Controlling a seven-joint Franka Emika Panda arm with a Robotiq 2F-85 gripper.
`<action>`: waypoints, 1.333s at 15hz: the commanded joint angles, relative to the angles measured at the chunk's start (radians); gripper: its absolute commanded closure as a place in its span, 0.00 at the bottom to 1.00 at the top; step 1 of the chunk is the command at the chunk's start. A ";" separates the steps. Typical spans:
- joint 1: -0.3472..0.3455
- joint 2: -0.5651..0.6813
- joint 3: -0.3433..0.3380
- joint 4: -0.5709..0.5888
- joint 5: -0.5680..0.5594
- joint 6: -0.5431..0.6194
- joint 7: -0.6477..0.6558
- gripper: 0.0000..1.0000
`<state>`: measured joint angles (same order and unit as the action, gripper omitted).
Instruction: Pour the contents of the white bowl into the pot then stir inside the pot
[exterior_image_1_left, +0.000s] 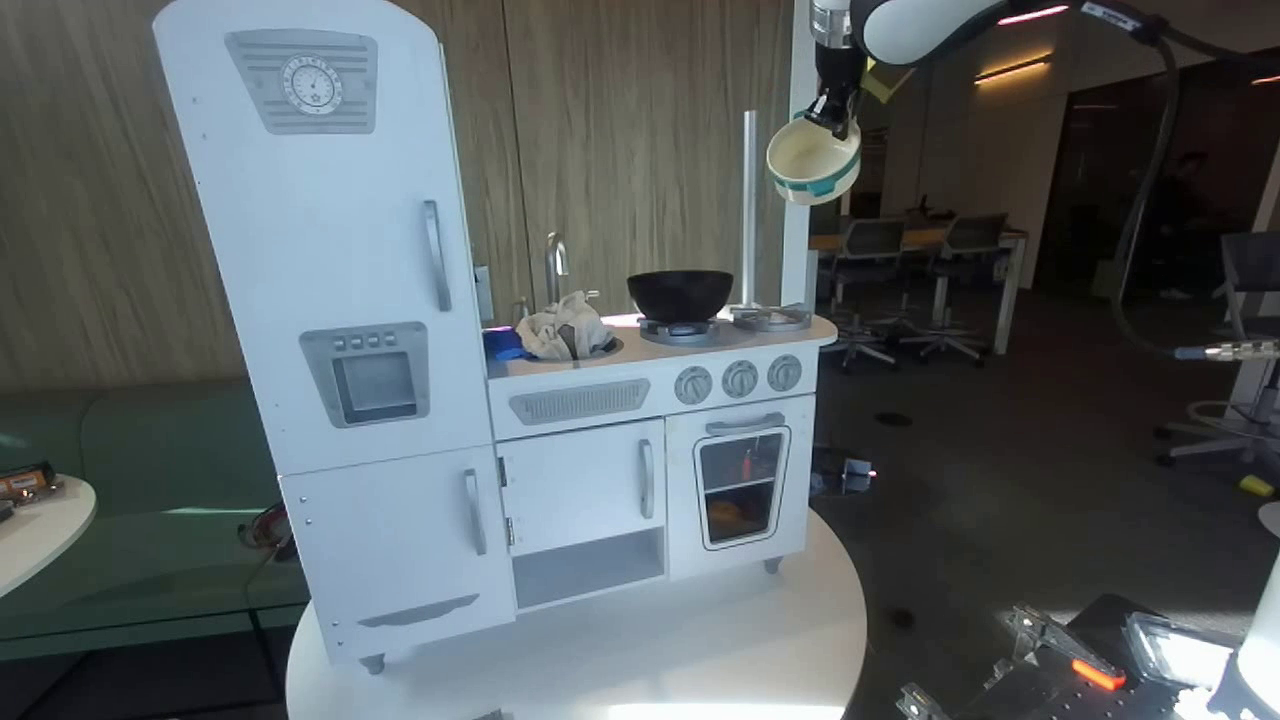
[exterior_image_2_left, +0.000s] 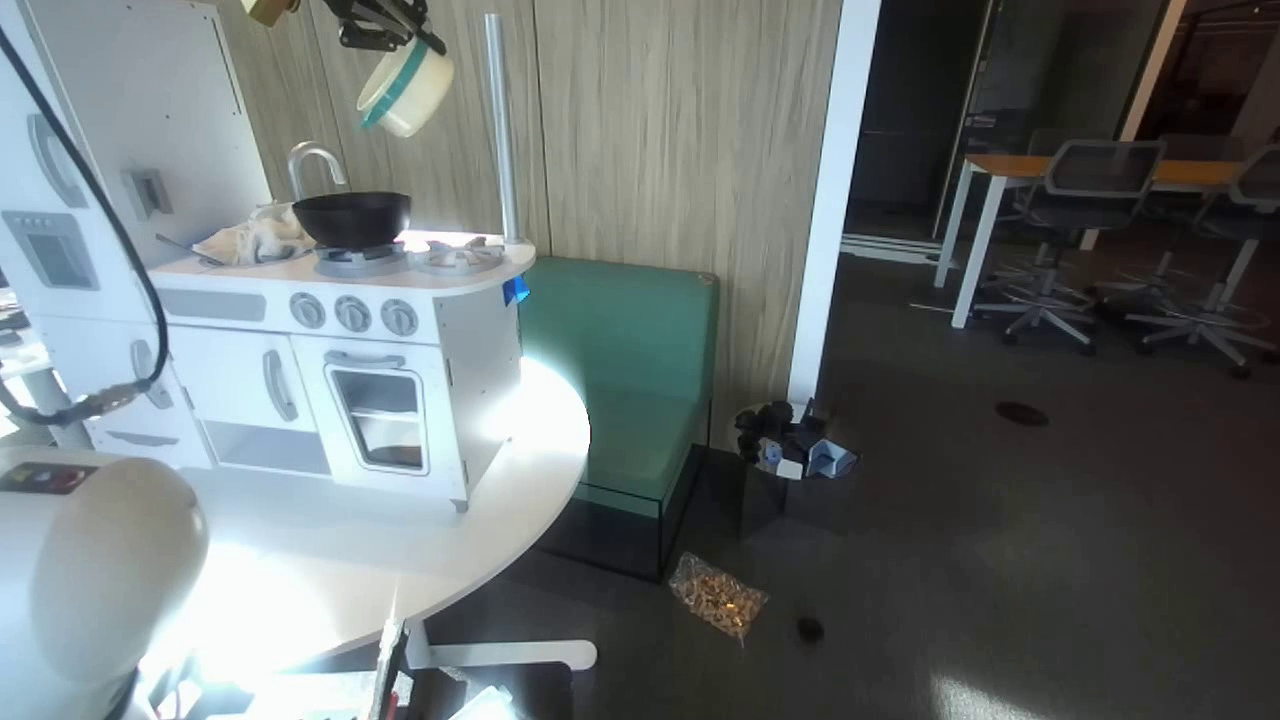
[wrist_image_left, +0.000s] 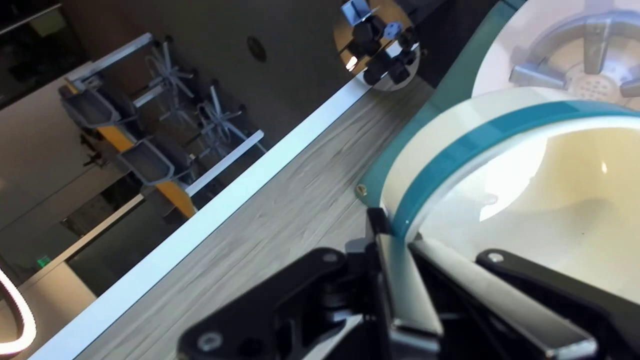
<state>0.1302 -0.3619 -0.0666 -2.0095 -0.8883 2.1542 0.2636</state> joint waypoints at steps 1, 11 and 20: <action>-0.040 0.008 -0.031 0.034 0.264 -0.045 -0.228 0.97; -0.138 0.273 -0.043 0.204 0.578 -0.115 -0.469 0.97; -0.190 0.513 -0.041 0.399 0.656 -0.096 -0.521 0.97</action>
<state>-0.0338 0.0746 -0.1228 -1.6993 -0.2848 2.0691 -0.2077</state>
